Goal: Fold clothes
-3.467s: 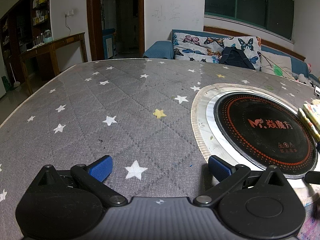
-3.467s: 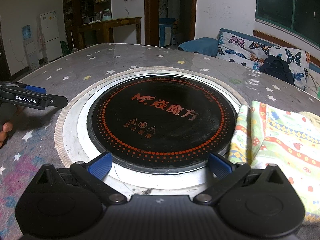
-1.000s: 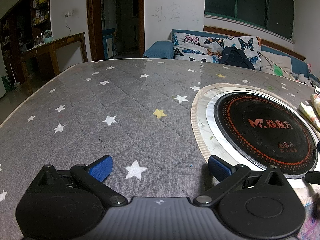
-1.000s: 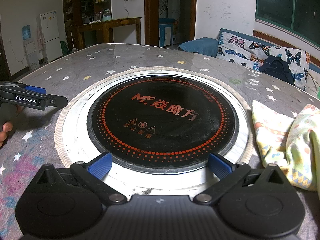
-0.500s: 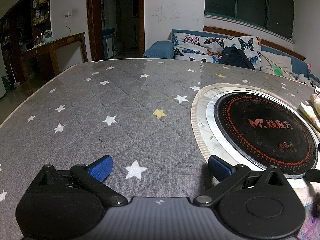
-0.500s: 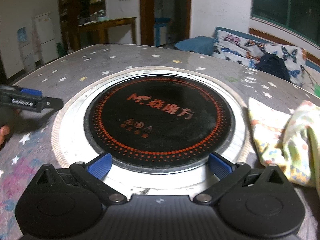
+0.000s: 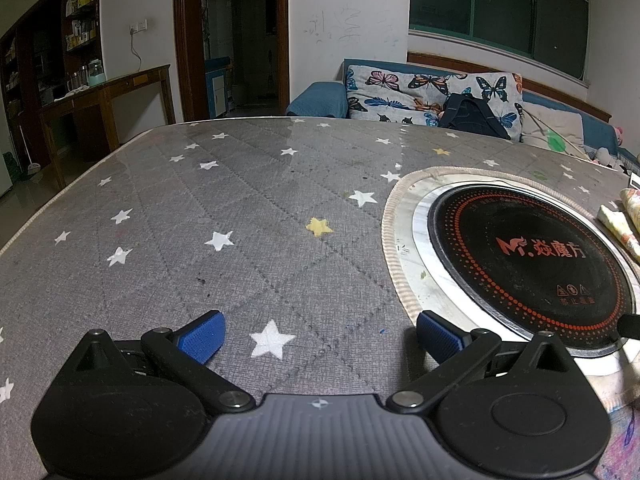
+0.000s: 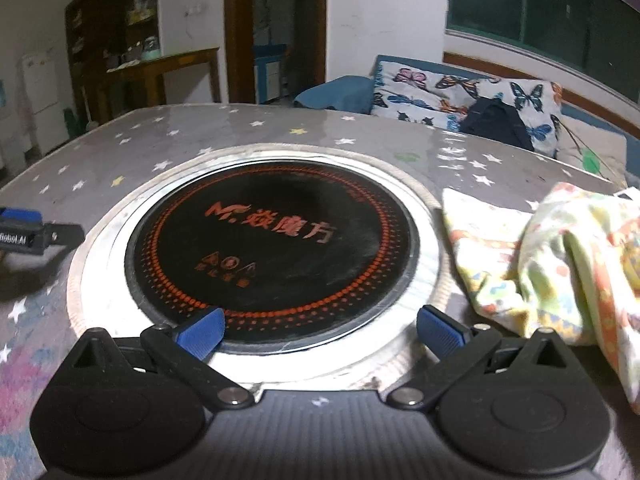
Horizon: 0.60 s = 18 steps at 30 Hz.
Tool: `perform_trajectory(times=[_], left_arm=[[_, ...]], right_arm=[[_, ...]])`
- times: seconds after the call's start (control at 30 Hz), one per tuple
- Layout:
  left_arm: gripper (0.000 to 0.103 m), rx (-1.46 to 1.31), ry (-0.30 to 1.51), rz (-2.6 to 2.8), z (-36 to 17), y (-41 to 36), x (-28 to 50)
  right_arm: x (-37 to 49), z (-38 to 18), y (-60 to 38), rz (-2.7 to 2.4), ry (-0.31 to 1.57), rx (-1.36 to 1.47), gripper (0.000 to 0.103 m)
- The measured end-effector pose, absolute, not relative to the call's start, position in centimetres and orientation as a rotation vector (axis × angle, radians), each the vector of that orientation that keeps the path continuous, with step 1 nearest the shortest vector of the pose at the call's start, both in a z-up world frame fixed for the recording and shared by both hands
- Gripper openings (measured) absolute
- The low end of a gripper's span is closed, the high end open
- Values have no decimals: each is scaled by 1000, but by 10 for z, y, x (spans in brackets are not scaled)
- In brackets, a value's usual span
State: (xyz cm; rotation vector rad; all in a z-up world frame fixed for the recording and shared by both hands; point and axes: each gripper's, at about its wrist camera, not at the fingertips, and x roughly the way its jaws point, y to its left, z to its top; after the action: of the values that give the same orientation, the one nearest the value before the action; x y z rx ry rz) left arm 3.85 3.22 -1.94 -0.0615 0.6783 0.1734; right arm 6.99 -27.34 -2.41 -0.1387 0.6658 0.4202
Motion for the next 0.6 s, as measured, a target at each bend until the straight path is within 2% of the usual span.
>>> perform_trajectory(times=[0.6], left_arm=[[103, -62, 678, 173, -19, 32, 39]], right_arm=[[70, -25, -270, 460, 665, -165, 103]])
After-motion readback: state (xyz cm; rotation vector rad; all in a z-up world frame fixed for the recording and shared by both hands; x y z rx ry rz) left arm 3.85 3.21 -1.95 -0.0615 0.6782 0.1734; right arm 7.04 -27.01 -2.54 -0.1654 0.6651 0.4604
